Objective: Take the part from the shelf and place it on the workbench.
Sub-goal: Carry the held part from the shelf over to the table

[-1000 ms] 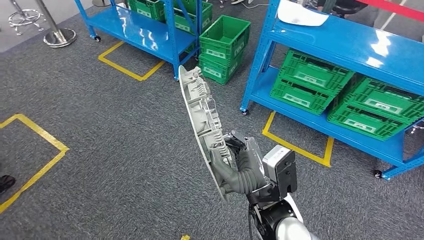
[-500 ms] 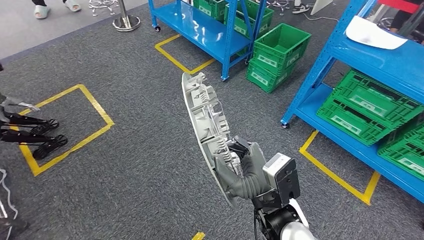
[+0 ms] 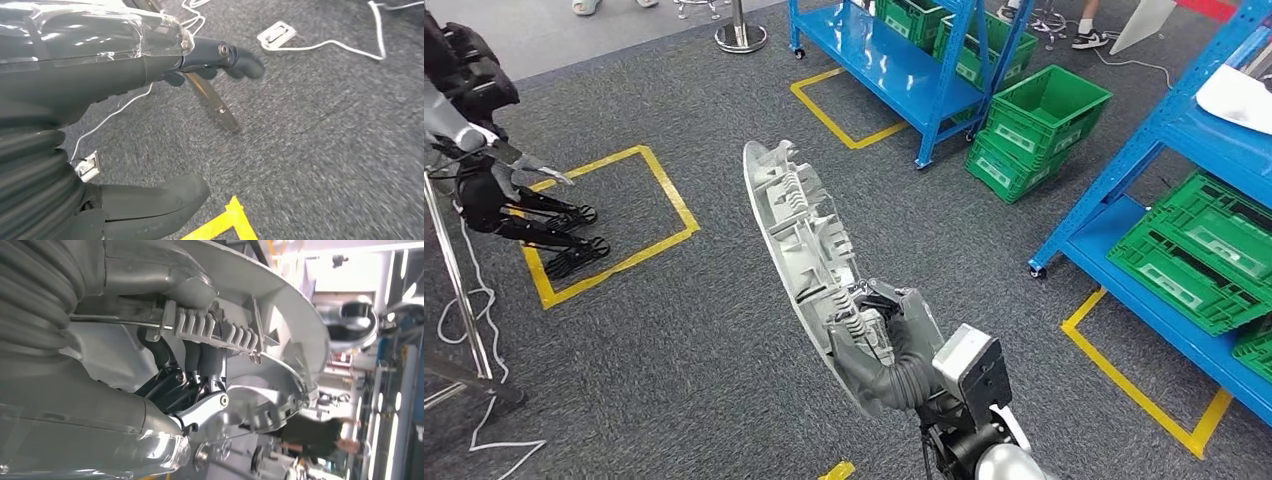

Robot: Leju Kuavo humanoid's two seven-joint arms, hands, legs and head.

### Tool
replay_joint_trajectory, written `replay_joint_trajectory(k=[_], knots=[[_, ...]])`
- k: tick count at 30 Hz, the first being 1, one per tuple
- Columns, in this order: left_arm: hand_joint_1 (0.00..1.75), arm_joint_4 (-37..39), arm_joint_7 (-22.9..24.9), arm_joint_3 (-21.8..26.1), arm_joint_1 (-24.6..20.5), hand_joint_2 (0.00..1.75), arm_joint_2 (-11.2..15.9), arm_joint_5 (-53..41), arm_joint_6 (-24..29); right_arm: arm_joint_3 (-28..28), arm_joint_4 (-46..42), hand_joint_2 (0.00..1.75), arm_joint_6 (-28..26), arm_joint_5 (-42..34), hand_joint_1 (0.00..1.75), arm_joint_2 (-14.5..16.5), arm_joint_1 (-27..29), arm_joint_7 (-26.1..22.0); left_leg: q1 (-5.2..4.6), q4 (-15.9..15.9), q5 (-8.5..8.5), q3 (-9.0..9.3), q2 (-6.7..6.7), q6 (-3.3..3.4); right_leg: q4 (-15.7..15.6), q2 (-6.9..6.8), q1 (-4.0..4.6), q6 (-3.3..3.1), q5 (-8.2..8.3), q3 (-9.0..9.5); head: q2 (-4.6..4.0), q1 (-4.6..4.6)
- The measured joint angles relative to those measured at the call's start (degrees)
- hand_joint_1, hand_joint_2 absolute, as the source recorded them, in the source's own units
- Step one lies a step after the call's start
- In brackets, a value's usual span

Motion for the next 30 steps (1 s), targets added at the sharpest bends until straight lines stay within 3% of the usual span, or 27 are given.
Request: replay_joint_trajectory(k=[2, 4, 5, 6, 7, 8, 10, 12, 14, 15, 16, 18, 20, 21, 22, 23, 25, 27, 29, 30], knots=[[0.0, 0.0, -0.03, 0.0, -0.13, 1.75, 0.02, 0.18, 0.04, 0.09, -0.24, 1.75, 0.04, -0.03, 1.75, 0.0, -0.02, -0.09, -0.11, -0.1, 0.25, -0.1, -1.59, 0.76, 3.5, 2.44, -0.18, 0.07, -2.85, -1.33, 0.0, 0.48], [0.0, 0.01, 0.01, 0.0, -0.19, 1.75, 0.03, 0.47, 0.06, 0.09, -0.41, 1.75, 0.12, -0.16, 1.75, 0.0, -0.01, -0.32, -0.51, -0.11, 0.41, -0.23, -3.23, 1.34, 11.1, 5.05, 0.02, -0.32, -6.83, -4.53, 0.0, 1.32], [0.0, 0.01, 0.07, 0.0, -0.19, 1.75, 0.04, 0.63, 0.06, 0.06, -0.43, 1.75, 0.16, -0.32, 1.75, -0.01, -0.03, -0.48, -0.81, -0.1, 0.49, -0.28, -4.15, 1.58, 14.5, 5.59, 0.21, -0.62, -7.97, -6.12, 0.0, 1.68], [0.0, 0.01, 0.15, 0.01, -0.18, 1.75, 0.08, 0.77, 0.04, -0.01, -0.42, 1.75, 0.18, -0.55, 1.75, -0.01, -0.11, -0.66, -1.12, -0.1, 0.56, -0.31, -5.12, 1.78, 16.24, 5.91, 0.45, -1.02, -7.99, -7.09, 0.0, 1.91], [0.0, 0.01, 0.23, 0.02, -0.16, 1.75, 0.14, 0.87, 0.03, -0.11, -0.43, 1.75, 0.17, -0.8, 1.75, -0.02, -0.22, -0.87, -1.42, -0.09, 0.64, -0.29, -6.12, 1.93, 15.71, 6.16, 0.76, -1.55, -6.79, -7.08, 0.0, 2.02], [0.0, 0.0, 0.28, 0.03, -0.16, 1.75, 0.2, 0.99, 0.01, -0.3, -0.5, 1.75, 0.14, -1.03, 1.75, -0.02, -0.34, -1.09, -1.68, -0.09, 0.72, -0.22, -7.1, 2.04, 13.13, 6.56, 1.12, -2.17, -4.67, -6.14, 0.0, 2.07], [0.0, -0.01, 0.25, 0.04, -0.15, 1.75, 0.31, 1.21, -0.02, -1.0, -0.98, 1.75, 0.0, -1.39, 1.75, -0.09, -0.42, -1.36, -1.87, -0.18, 0.96, -0.17, -8.87, 2.12, 5.91, 8.78, 1.75, -3.58, -0.63, -3.19, 0.0, 1.87], [0.0, -0.01, 0.11, 0.05, -0.04, 1.75, 0.43, 1.41, -0.08, -1.75, -1.83, 1.75, -0.13, -1.66, 1.75, -0.3, -0.25, -1.42, -1.54, -0.32, 1.38, -0.45, -10.31, 1.77, 2.12, 10.36, 2.19, -4.45, 0.9, -1.66, 0.0, 1.68], [0.0, 0.01, -0.02, 0.06, 0.37, 1.75, 0.59, 1.63, -0.2, -2.06, -2.59, 1.75, -0.17, -1.57, 1.75, -0.49, -0.06, -1.52, -1.14, -0.62, 1.91, -0.77, -11.43, 1.15, 0.85, 9.55, 2.42, -4.98, 1.32, -1.13, 0.01, 1.98], [0.0, 0.01, -0.05, 0.06, 0.63, 1.75, 0.74, 1.72, -0.25, -2.06, -2.89, 1.75, -0.16, -1.28, 1.75, -0.49, 0.03, -1.62, -1.22, -0.58, 1.91, -0.98, -10.47, 0.98, -0.36, 8.77, 2.37, -5.11, 1.64, -0.52, 0.01, 2.15], [0.0, 0.01, -0.1, 0.07, 0.8, 1.75, 0.89, 1.78, -0.3, -2.03, -3.16, 1.75, -0.15, -0.87, 1.75, -0.44, 0.21, -1.75, -1.29, -0.02, 1.4, -1.4, -8.67, 0.73, -1.77, 7.99, 2.28, -5.21, 2.01, 0.16, 0.01, 1.99], [0.0, -0.01, -0.33, 0.06, 0.81, 1.75, 1.2, 1.82, -0.37, -1.87, -3.51, 1.75, -0.11, -0.06, 1.75, -0.33, 0.61, -1.95, -1.2, 4.07, -1.33, -3.54, -4.62, 0.02, -3.63, 6.27, 2.01, -4.98, 2.51, 1.07, 0.01, 1.42], [0.0, -0.07, -0.78, 0.05, 0.78, 1.75, 1.38, 1.74, -0.42, -1.73, -3.61, 1.75, -0.04, 0.38, 1.75, -0.33, 0.89, -2.04, -0.44, 10.51, -4.32, -6.63, -3.96, -1.16, -3.72, 4.56, 1.69, -4.65, 2.43, 1.16, 0.0, 0.87], [0.0, -0.09, -0.98, 0.05, 0.84, 1.75, 1.46, 1.69, -0.42, -1.69, -3.61, 1.75, -0.02, 0.5, 1.75, -0.33, 0.95, -2.09, -0.01, 12.36, -4.67, -7.46, -4.01, -1.77, -3.56, 3.7, 1.43, -4.34, 2.26, 1.17, 0.0, 0.66], [0.0, -0.1, -1.16, 0.07, 0.92, 1.75, 1.54, 1.64, -0.42, -1.67, -3.64, 1.75, 0.04, 0.59, 1.75, -0.33, 0.99, -2.15, 0.41, 12.32, -4.02, -7.32, -3.88, -2.39, -3.3, 2.86, 1.13, -3.9, 2.02, 1.18, 0.0, 0.47], [0.0, -0.11, -1.26, 0.08, 0.96, 1.75, 1.6, 1.6, -0.4, -1.65, -3.7, 1.75, 0.11, 0.62, 1.75, -0.33, 1.01, -2.22, 0.82, 10.13, -2.49, -6.02, -3.34, -3.01, -2.88, 2.11, 0.77, -3.34, 1.68, 1.19, 0.0, 0.33], [0.0, -0.11, -1.43, 0.1, 0.94, 1.75, 1.56, 1.4, -0.38, -1.64, -3.97, 1.75, 0.45, 0.37, 1.75, -0.35, 0.99, -2.36, 1.13, 3.87, -0.04, -2.55, -0.27, -3.98, -1.43, 0.84, 0.28, -1.86, 0.55, 1.04, 0.0, -0.1], [0.0, -0.11, -1.56, 0.11, 0.93, 1.75, 1.45, 1.19, -0.35, -1.64, -4.45, 1.75, 0.95, 0.03, 1.75, -0.39, 0.98, -2.5, 0.85, 1.26, 0.2, -1.21, 1.95, -2.91, -0.12, -0.06, 0.26, -0.78, -0.47, 0.87, 0.0, -0.27], [0.0, -0.12, -1.63, 0.11, 0.96, 1.75, 1.48, 1.09, -0.33, -1.58, -4.81, 1.75, 1.27, -0.11, 1.75, -0.42, 1.0, -2.57, 0.5, 1.59, -0.02, -1.57, 1.17, -0.86, 0.06, -0.94, 0.19, -0.35, -0.68, 1.05, 0.0, 0.03], [0.0, -0.13, -1.66, 0.11, 0.94, 1.75, 1.53, 1.06, -0.32, -1.55, -4.89, 1.75, 1.34, -0.16, 1.75, -0.44, 1.0, -2.58, 0.37, 1.56, -0.01, -1.66, 0.5, -0.28, 0.04, -1.04, 0.01, -0.16, -0.91, 1.16, 0.0, 0.34]])
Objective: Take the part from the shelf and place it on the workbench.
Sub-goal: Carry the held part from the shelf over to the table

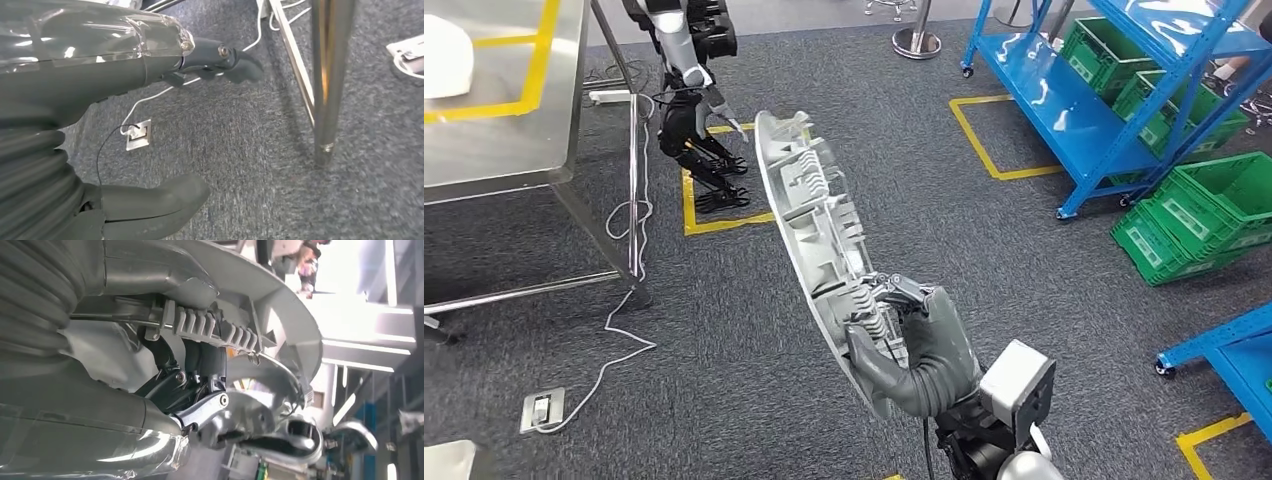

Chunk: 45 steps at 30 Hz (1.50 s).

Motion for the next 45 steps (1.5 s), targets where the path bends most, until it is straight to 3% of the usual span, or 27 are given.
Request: replay_joint_trajectory(k=[2, 4, 6, 7, 8, 11, 13, 15, 17, 19, 21, 22, 24, 26, 27, 28, 30, 31, 32, 34, 36, 37, 39, 41, 42, 43, 45], knots=[[0.0, -0.01, 0.05, 0.0, -0.12, 1.75, 0.05, -0.13, 0.01, -0.01, -0.13, 1.75, 0.17, -0.2, 1.75, -0.04, 0.1, -0.01, -0.21, -0.12, 0.2, -0.03, -1.58, 0.79, 2.32, 2.19, -0.3, 0.06, -2.27, -0.77, 0.0, 0.56], [0.0, -0.01, 0.44, 0.01, -0.27, 1.75, 0.07, -0.5, 0.02, -0.08, -0.32, 1.75, 0.55, -0.84, 1.75, -0.09, 0.17, -0.16, -0.71, -0.21, 0.44, -0.1, -3.28, 1.28, 9.33, 5.51, -0.11, -0.47, -6.44, -3.66, 0.01, 1.44], [0.0, 0.0, 1.14, 0.01, -0.39, 1.75, 0.02, -1.08, 0.02, -0.33, -0.39, 1.75, 1.27, -1.95, 1.75, -0.22, 0.12, -0.51, -1.39, -0.22, 0.62, -0.16, -5.19, 1.56, 16.25, 6.74, 0.54, -1.33, -8.79, -6.98, 0.01, 2.05], [0.0, 0.0, 1.46, 0.01, -0.43, 1.75, -0.01, -1.32, 0.02, -0.51, -0.39, 1.75, 1.61, -2.44, 1.75, -0.33, 0.03, -0.72, -1.71, -0.22, 0.71, -0.14, -6.18, 1.69, 17.11, 7.01, 0.99, -1.9, -8.29, -7.63, 0.01, 2.21], [0.0, 0.0, 1.69, 0.02, -0.48, 1.75, -0.04, -1.48, 0.02, -0.74, -0.4, 1.75, 1.84, -2.78, 1.75, -0.44, -0.1, -0.88, -1.95, -0.23, 0.82, -0.09, -7.16, 1.84, 15.59, 7.32, 1.5, -2.56, -6.59, -7.24, 0.01, 2.28], [0.0, -0.01, 1.88, 0.04, -0.77, 1.75, -0.47, -1.72, 0.01, -1.6, -0.54, 1.75, 2.43, -3.9, 1.75, -0.74, -0.59, -1.5, -1.96, -0.52, 1.43, -0.07, -9.73, 2.11, 4.61, 10.64, 2.95, -4.8, -0.31, -2.97, 0.01, 2.0], [0.0, 0.02, 1.88, 0.05, -1.01, 1.75, -0.87, -1.87, -0.01, -2.49, -0.97, 1.75, 3.34, -5.94, 1.75, -1.04, -0.7, -2.61, -1.24, -0.97, 2.2, -0.53, -11.25, 1.58, 1.27, 12.24, 3.49, -5.4, 0.95, -1.81, 0.01, 1.95], [0.0, 0.11, 1.88, 0.05, -1.01, 1.75, -1.04, -2.01, -0.02, -3.73, -1.82, 1.75, 4.25, -7.95, 1.75, -1.41, -0.7, -3.52, -0.87, -1.78, 3.04, -0.74, -12.21, 1.13, -0.74, 11.14, 3.71, -5.82, 2.12, -1.17, 0.01, 2.61], [0.0, 0.17, 1.87, 0.05, -0.93, 1.75, -1.04, -2.11, 0.01, -4.88, -2.76, 1.75, 4.92, -9.09, 1.75, -1.69, -0.57, -3.89, -1.29, -1.25, 2.25, -1.24, -9.03, 1.06, -4.07, 9.38, 3.48, -6.27, 3.62, 0.3, 0.01, 2.85], [0.0, 0.17, 1.85, 0.05, -0.99, 1.75, -0.9, -2.17, 0.03, -5.71, -3.41, 1.75, 5.47, -9.66, 1.75, -1.77, -0.25, -4.1, -1.24, 3.42, -1.02, -3.42, -5.24, 0.45, -5.92, 7.49, 3.09, -5.91, 4.46, 1.07, 0.0, 2.41], [0.0, 0.18, 1.81, 0.05, -0.88, 1.75, -0.7, -2.2, 0.04, -6.21, -3.76, 1.75, 5.86, -9.89, 1.75, -1.8, 0.22, -4.19, -0.4, 9.27, -3.8, -5.81, -4.8, -0.84, -5.89, 5.62, 2.51, -5.15, 4.37, 1.02, 0.0, 1.8], [0.0, 0.18, 1.78, 0.07, -0.7, 1.75, -0.6, -2.2, 0.04, -6.38, -3.86, 1.75, 5.98, -9.94, 1.75, -1.81, 0.44, -4.19, 0.08, 10.3, -3.92, -5.97, -4.71, -1.61, -5.61, 4.74, 2.09, -4.63, 4.13, 0.97, 0.0, 1.54], [0.0, 0.18, 1.76, 0.11, -0.37, 1.75, -0.42, -2.2, 0.04, -6.74, -3.96, 1.75, 6.04, -9.97, 1.75, -1.82, 0.74, -4.2, 1.08, 6.4, -1.6, -3.13, -3.45, -3.39, -4.37, 3.26, 1.07, -3.19, 3.31, 0.75, 0.0, 1.12], [0.0, 0.2, 1.74, 0.15, -0.32, 1.75, -0.5, -2.22, 0.04, -7.11, -4.01, 1.75, 6.09, -9.98, 1.75, -1.86, 0.8, -4.22, 1.56, 1.46, -0.25, -0.13, -0.26, -4.64, -1.89, 2.25, 0.37, -1.43, 1.77, 0.06, 0.0, 0.52], [0.0, 0.2, 1.72, 0.16, -0.34, 1.75, -0.53, -2.23, 0.06, -7.29, -4.14, 1.75, 6.19, -9.99, 1.75, -1.89, 0.85, -4.27, 1.56, 0.49, -0.35, 0.47, 0.96, -4.26, -0.71, 1.9, 0.24, -0.76, 0.99, -0.29, 0.0, 0.38], [0.0, 0.19, 1.69, 0.17, -0.34, 1.75, -0.53, -2.25, 0.08, -7.41, -4.32, 1.75, 6.39, -10.03, 1.75, -1.89, 0.93, -4.38, 1.32, 0.8, -0.95, 0.24, 1.59, -3.38, 0.05, 1.61, 0.27, -0.35, 0.44, -0.46, 0.0, 0.51], [0.0, 0.16, 1.63, 0.17, -0.4, 1.75, -0.34, -2.28, 0.14, -7.58, -4.71, 1.75, 7.02, -10.36, 1.75, -1.89, 1.07, -4.73, 1.04, 1.18, -1.13, -0.03, 0.69, -1.38, 0.44, 1.04, 0.07, -0.09, -0.03, -0.32, 0.0, 1.09], [0.0, 0.16, 1.61, 0.16, -0.46, 1.75, -0.23, -2.3, 0.15, -7.61, -4.8, 1.75, 7.37, -10.61, 1.75, -1.88, 1.11, -4.92, 0.91, 1.2, -1.08, -0.13, 0.06, -0.9, 0.73, 1.58, -0.16, -0.06, -0.56, -0.27, 0.0, 1.46], [0.0, 0.16, 1.58, 0.16, -0.55, 1.75, -0.15, -2.32, 0.17, -7.64, -4.9, 1.75, 7.64, -10.85, 1.75, -1.87, 1.16, -5.08, 0.79, 1.16, -0.96, -0.19, -0.73, -0.6, 1.88, 2.69, -0.36, -0.14, -1.71, -0.57, 0.01, 1.7], [0.0, 0.16, 1.51, 0.17, -0.67, 1.75, -0.03, -2.32, 0.23, -7.67, -5.13, 1.75, 8.01, -11.1, 1.75, -1.87, 1.37, -5.27, 0.38, 1.09, -0.71, -0.25, -2.35, -0.07, 7.73, 5.61, -0.31, -0.68, -5.66, -2.73, 0.01, 2.54], [0.0, 0.19, 1.45, 0.17, -0.71, 1.75, -0.05, -2.33, 0.25, -7.66, -5.27, 1.75, 8.14, -11.16, 1.75, -1.86, 1.57, -5.34, -0.19, 1.08, -0.5, -0.37, -4.18, 0.31, 15.4, 6.74, 0.38, -1.54, -8.91, -6.16, 0.0, 3.2], [0.0, 0.21, 1.47, 0.17, -0.68, 1.75, -0.08, -2.33, 0.23, -7.67, -5.27, 1.75, 8.17, -11.21, 1.75, -1.86, 1.61, -5.44, -0.45, 1.08, -0.4, -0.43, -5.19, 0.47, 17.33, 6.94, 0.86, -2.06, -9.09, -7.28, 0.0, 3.38], [0.0, 0.24, 1.51, 0.17, -0.63, 1.75, -0.13, -2.33, 0.22, -7.85, -5.33, 1.75, 8.25, -11.44, 1.75, -1.87, 1.63, -5.89, -0.75, 1.06, -0.16, -0.46, -7.3, 0.85, 14.61, 7.65, 2.01, -3.4, -6.02, -6.77, 0.0, 3.42], [0.0, 0.25, 1.55, 0.19, -0.61, 1.75, -0.22, -2.33, 0.21, -8.3, -5.55, 1.75, 8.29, -11.71, 1.75, -1.89, 1.58, -6.35, -0.65, 0.94, 0.2, -0.54, -9.23, 1.11, 6.83, 10.28, 3.07, -4.98, -1.65, -3.87, 0.01, 3.3], [0.0, 0.25, 1.56, 0.2, -0.6, 1.75, -0.29, -2.33, 0.21, -8.55, -5.68, 1.75, 8.31, -11.79, 1.75, -1.9, 1.53, -6.47, -0.45, 0.77, 0.49, -0.63, -10.08, 1.05, 3.98, 11.53, 3.37, -5.46, -0.36, -2.76, 0.01, 3.29], [0.0, 0.24, 1.58, 0.21, -0.58, 1.75, -0.33, -2.33, 0.2, -8.76, -5.79, 1.75, 8.33, -11.81, 1.75, -1.92, 1.49, -6.51, -0.22, 0.52, 0.83, -0.74, -10.92, 0.82, 2.37, 12.4, 3.55, -5.8, 0.25, -2.13, 0.01, 3.4], [0.0, 0.27, 1.61, 0.22, -0.43, 1.75, -0.37, -2.33, 0.14, -9.05, -5.91, 1.75, 8.4, -12.07, 1.75, -1.94, 1.4, -6.57, 0.07, -0.4, 1.71, -0.83, -12.42, 0.14, 1.13, 11.77, 3.65, -6.21, 0.98, -1.62, 0.0, 3.74]])
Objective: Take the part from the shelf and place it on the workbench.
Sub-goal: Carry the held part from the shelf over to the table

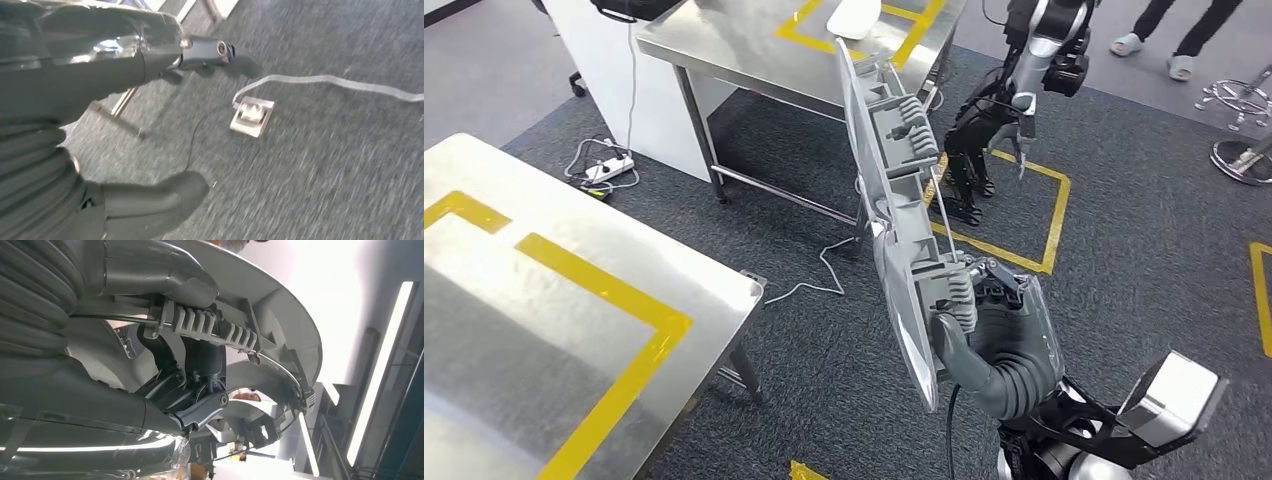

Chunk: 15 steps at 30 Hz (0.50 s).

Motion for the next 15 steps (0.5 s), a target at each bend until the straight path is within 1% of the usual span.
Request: replay_joint_trajectory(k=[1, 2, 3, 4, 5, 6, 7, 8, 9, 10, 11, 12, 13, 14, 15], knots=[[0.0, 0.03, 0.01, 0.0, 0.11, 1.75, 0.01, 0.0, -0.02, -0.12, -0.03, 1.75, 0.11, -0.31, 1.75, 0.01, -0.09, -0.05, -0.16, -0.28, 0.19, -0.08, 0.82, -0.1, -1.26, -0.84, -0.1, -0.05, 0.61, 0.49, 0.01, 0.16], [0.0, 0.05, 0.01, 0.0, 0.18, 1.75, 0.04, 0.0, -0.04, -0.22, -0.07, 1.75, 0.26, -0.65, 1.75, 0.06, -0.09, -0.15, -0.43, -0.14, -0.22, -0.33, 2.78, -0.13, -2.7, -1.65, -0.22, -0.01, 1.29, 0.99, 0.0, 0.02], [0.0, 0.05, 0.02, 0.0, 0.15, 1.75, 0.12, 0.0, -0.03, -0.33, -0.11, 1.75, 0.45, -1.01, 1.75, 0.1, -0.05, -0.27, -0.66, 0.95, -1.33, -0.92, 5.03, -0.18, -4.04, -2.55, -0.4, 0.16, 1.95, 1.41, 0.0, -0.27], [0.0, 0.06, 0.02, 0.0, 0.07, 1.75, 0.24, 0.0, -0.03, -0.4, -0.09, 1.75, 0.61, -1.24, 1.75, 0.14, 0.05, -0.38, -0.74, 3.24, -3.08, -1.89, 7.29, -0.26, -4.82, -3.44, -0.57, 0.53, 2.32, 1.57, 0.0, -0.61], [0.0, 0.06, 0.02, -0.01, -0.04, 1.75, 0.4, 0.0, -0.03, -0.44, -0.02, 1.75, 0.69, -1.36, 1.75, 0.19, 0.21, -0.47, -0.61, 6.25, -5.01, -3.08, 8.12, -0.64, -4.99, -4.29, -0.69, 0.72, 2.47, 1.52, 0.0, -1.05], [0.0, 0.06, 0.02, -0.01, -0.09, 1.75, 0.57, 0.0, -0.03, -0.45, 0.08, 1.75, 0.74, -1.45, 1.75, 0.2, 0.29, -0.51, -0.39, 9.32, -6.47, -4.17, 8.0, -1.11, -4.89, -5.25, -0.89, 0.96, 2.47, 1.44, 0.0, -1.37], [0.0, 0.06, 0.02, -0.01, -0.07, 1.75, 0.75, 0.0, -0.03, -0.44, 0.21, 1.75, 0.75, -1.49, 1.75, 0.23, 0.36, -0.52, -0.2, 11.35, -7.09, -4.72, 7.8, -1.64, -4.7, -6.19, -1.15, 1.25, 2.35, 1.35, 0.0, -1.64], [0.0, 0.06, 0.02, 0.01, -0.02, 1.75, 0.93, 0.0, -0.03, -0.43, 0.33, 1.75, 0.75, -1.51, 1.75, 0.26, 0.39, -0.53, -0.02, 11.6, -6.74, -4.38, 7.8, -2.23, -4.39, -7.07, -1.47, 1.63, 2.16, 1.25, 0.0, -1.92], [0.0, 0.06, 0.02, 0.02, 0.02, 1.75, 1.1, 0.0, -0.03, -0.44, 0.43, 1.75, 0.75, -1.51, 1.75, 0.28, 0.41, -0.53, 0.17, 9.7, -5.47, -2.98, 8.21, -2.84, -3.9, -7.88, -1.88, 2.16, 1.87, 1.13, 0.0, -2.17], [0.0, 0.06, 0.02, 0.03, 0.03, 1.75, 1.22, 0.0, -0.03, -0.44, 0.51, 1.75, 0.75, -1.52, 1.75, 0.29, 0.4, -0.54, 0.35, 6.23, -4.12, -0.93, 9.49, -3.55, -3.12, -8.61, -2.25, 2.85, 1.41, 0.94, 0.0, -2.45], [0.0, 0.07, 0.02, 0.04, 0.01, 1.75, 1.22, 0.0, -0.05, -0.44, 0.56, 1.75, 0.77, -1.52, 1.75, 0.3, 0.36, -0.54, 0.41, 3.33, -3.17, 0.83, 11.48, -3.93, -2.25, -9.19, -2.39, 3.57, 0.86, 0.68, 0.0, -2.85], [0.0, 0.06, 0.02, 0.05, -0.01, 1.75, 1.26, 0.0, -0.07, -0.48, 0.57, 1.75, 0.79, -1.53, 1.75, 0.3, 0.35, -0.58, 0.43, 1.22, -2.67, 1.99, 13.11, -3.77, -1.31, -9.66, -2.44, 4.21, 0.28, 0.43, 0.0, -3.22], [0.0, 0.05, 0.03, 0.05, 0.01, 1.75, 1.27, 0.0, -0.08, -0.52, 0.56, 1.75, 0.86, -1.55, 1.75, 0.31, 0.34, -0.65, 0.33, 0.4, -2.76, 2.33, 14.37, -3.2, -0.61, -10.01, -2.34, 4.67, -0.14, 0.27, 0.0, -3.31], [0.0, 0.04, 0.04, 0.05, 0.02, 1.75, 1.29, -0.01, -0.1, -0.56, 0.54, 1.75, 0.95, -1.58, 1.75, 0.33, 0.38, -0.75, 0.19, 0.74, -2.87, 2.07, 14.64, -2.29, -0.29, -10.31, -2.23, 4.93, -0.35, 0.2, 0.0, -3.29], [0.0, 0.03, 0.06, 0.05, 0.0, 1.75, 1.38, -0.01, -0.11, -0.6, 0.52, 1.75, 1.04, -1.62, 1.75, 0.35, 0.47, -0.88, 0.14, 0.75, -2.78, 1.85, 13.94, -1.45, -0.15, -10.73, -2.33, 5.06, -0.43, 0.25, 0.0, -3.07]])
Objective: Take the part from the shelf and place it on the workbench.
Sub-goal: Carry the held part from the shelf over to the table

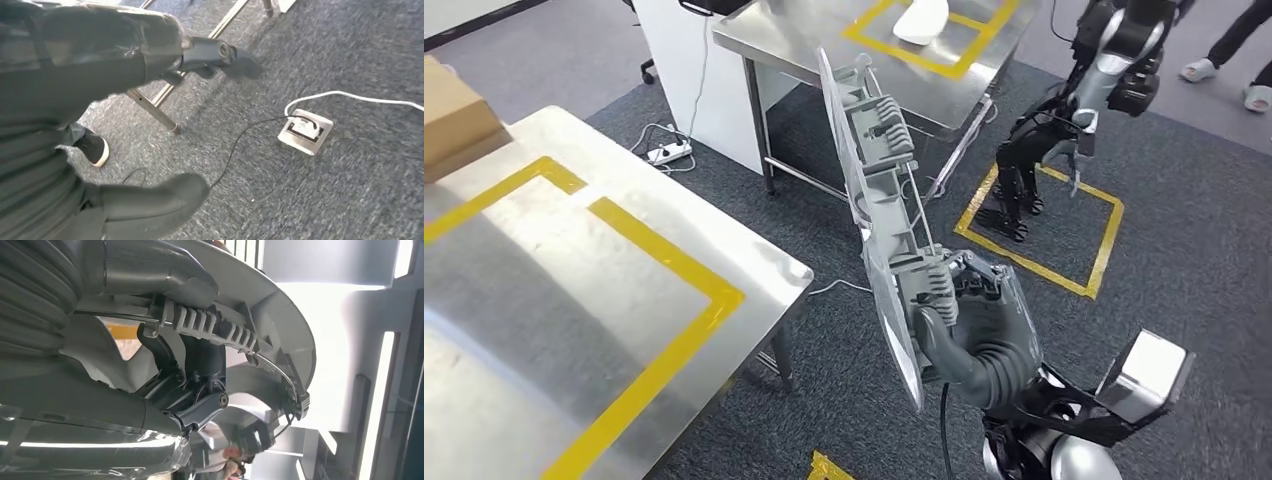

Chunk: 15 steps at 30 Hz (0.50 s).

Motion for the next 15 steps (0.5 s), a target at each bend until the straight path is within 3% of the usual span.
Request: replay_joint_trajectory(k=[1, 3, 5, 7, 8, 9, 11, 13, 15], knots=[[0.0, 0.01, 0.01, -0.01, -0.05, 1.75, 0.03, -0.01, -0.01, -0.04, 0.01, 1.75, 0.11, -0.08, 1.75, 0.02, 0.04, -0.1, -0.05, -0.03, 0.11, -0.13, -0.69, 0.54, 0.04, 0.0, -0.14, 0.19, -0.21, 0.03, 0.01, 0.27], [0.0, 0.01, 0.02, -0.02, -0.3, 1.75, 0.04, -0.01, -0.03, -0.2, -0.03, 1.75, 0.36, -0.3, 1.75, 0.06, 0.27, -0.38, -0.05, -0.14, 0.51, -0.38, -2.39, 1.26, 2.14, 2.03, -0.53, 0.47, -2.35, -0.67, 0.0, 0.6], [0.0, 0.01, 0.02, -0.03, -0.59, 1.75, 0.08, -0.01, -0.13, -0.33, -0.06, 1.75, 0.65, -0.54, 1.75, 0.09, 0.56, -0.69, -0.27, -0.2, 0.9, -0.71, -4.18, 1.88, 8.62, 4.91, -0.71, 0.45, -6.49, -3.21, -0.01, 1.3], [0.0, 0.01, 0.02, -0.03, -0.71, 1.75, 0.09, -0.01, -0.27, -0.33, 0.07, 1.75, 0.91, -0.81, 1.75, 0.11, 0.71, -0.87, -0.76, -0.21, 1.25, -1.05, -6.12, 2.4, 15.47, 5.76, -0.6, -0.01, -9.13, -6.17, 0.01, 2.0], [0.0, 0.01, 0.03, -0.04, -0.7, 1.75, 0.1, -0.01, -0.32, -0.33, 0.18, 1.75, 1.02, -0.95, 1.75, 0.12, 0.72, -0.9, -1.04, -0.21, 1.43, -1.18, -7.15, 2.6, 16.52, 5.91, -0.44, -0.47, -8.84, -6.72, 0.01, 2.25], [0.0, 0.01, 0.04, -0.04, -0.69, 1.75, 0.1, -0.01, -0.33, -0.33, 0.27, 1.75, 1.14, -1.09, 1.75, 0.13, 0.73, -0.93, -1.28, -0.22, 1.64, -1.29, -8.17, 2.73, 15.35, 6.14, -0.18, -1.07, -7.46, -6.31, 0.02, 2.41], [0.0, 0.02, 0.13, -0.09, -0.69, 1.75, 0.08, 0.0, -0.37, -0.33, 0.37, 1.75, 1.45, -1.42, 1.75, 0.13, 0.7, -1.09, -1.5, -0.3, 2.15, -1.51, -10.07, 2.84, 8.21, 7.96, 0.63, -2.72, -3.36, -3.36, 0.01, 2.5], [0.0, 0.02, 0.25, -0.18, -0.67, 1.75, -0.02, 0.0, -0.44, -0.32, 0.51, 1.75, 1.84, -1.8, 1.75, 0.15, 0.65, -1.62, -1.34, -0.53, 2.8, -1.79, -11.69, 2.49, 2.11, 10.16, 1.24, -4.03, -1.05, -0.83, 0.0, 2.32], [0.0, 0.05, 0.42, -0.24, -0.56, 1.75, -0.08, -0.01, -0.52, -0.31, 0.81, 1.75, 2.32, -2.18, 1.75, 0.19, 0.45, -2.2, -0.99, -1.04, 3.6, -2.09, -13.1, 1.71, 0.37, 10.28, 1.53, -4.55, -0.51, -0.17, 0.01, 2.47]])
